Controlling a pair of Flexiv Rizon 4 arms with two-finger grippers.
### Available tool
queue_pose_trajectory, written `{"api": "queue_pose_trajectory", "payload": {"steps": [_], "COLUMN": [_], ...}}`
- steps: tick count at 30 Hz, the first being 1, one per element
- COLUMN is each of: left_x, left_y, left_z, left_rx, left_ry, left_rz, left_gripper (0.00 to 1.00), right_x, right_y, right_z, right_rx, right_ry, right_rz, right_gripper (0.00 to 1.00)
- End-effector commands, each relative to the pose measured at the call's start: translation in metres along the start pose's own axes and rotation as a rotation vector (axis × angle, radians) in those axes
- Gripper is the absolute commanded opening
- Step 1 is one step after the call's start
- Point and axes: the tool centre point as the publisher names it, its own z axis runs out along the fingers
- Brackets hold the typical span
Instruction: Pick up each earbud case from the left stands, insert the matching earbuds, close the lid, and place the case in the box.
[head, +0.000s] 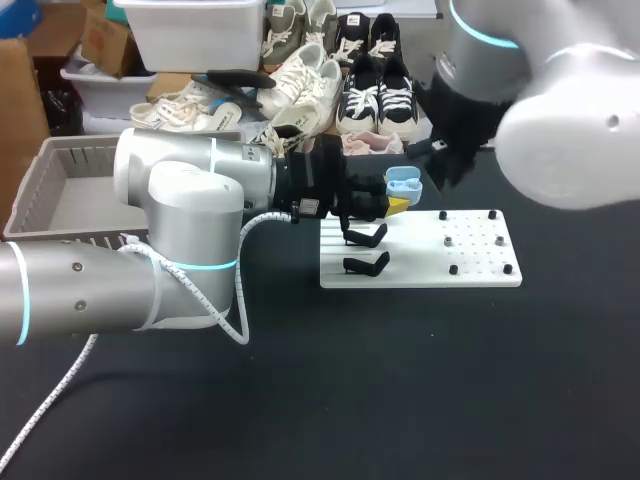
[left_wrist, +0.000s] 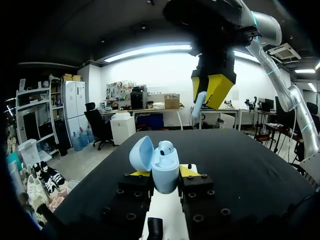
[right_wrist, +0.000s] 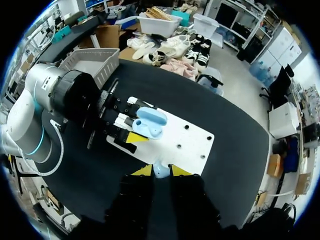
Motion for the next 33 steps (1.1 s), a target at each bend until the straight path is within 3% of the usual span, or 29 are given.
{"api": "queue_pose_trajectory", "payload": {"steps": [1,16,33], "left_x": [0.000,0.000,0.000], "left_y": [-0.002,-0.002,-0.002], "left_z": [-0.001,-0.001,-0.001], "left_rx": [-0.004,-0.004,-0.004], "left_ry": [-0.002,-0.002,-0.002], "left_rz": [0.001,0.001,0.001], "left_gripper": [0.00,0.00,0.00], "right_x": [-0.018,-0.039,-0.044], "right_y": [0.008,0.029,0.035], "right_z": [-0.001,0.019,0.035], "right_rx": [-0.001,-0.040,-0.064], "right_ry": [0.077,0.098,0.124], "right_rz": [-0.030,-0.100,-0.108], "right_gripper": [0.00,0.00,0.00]}}
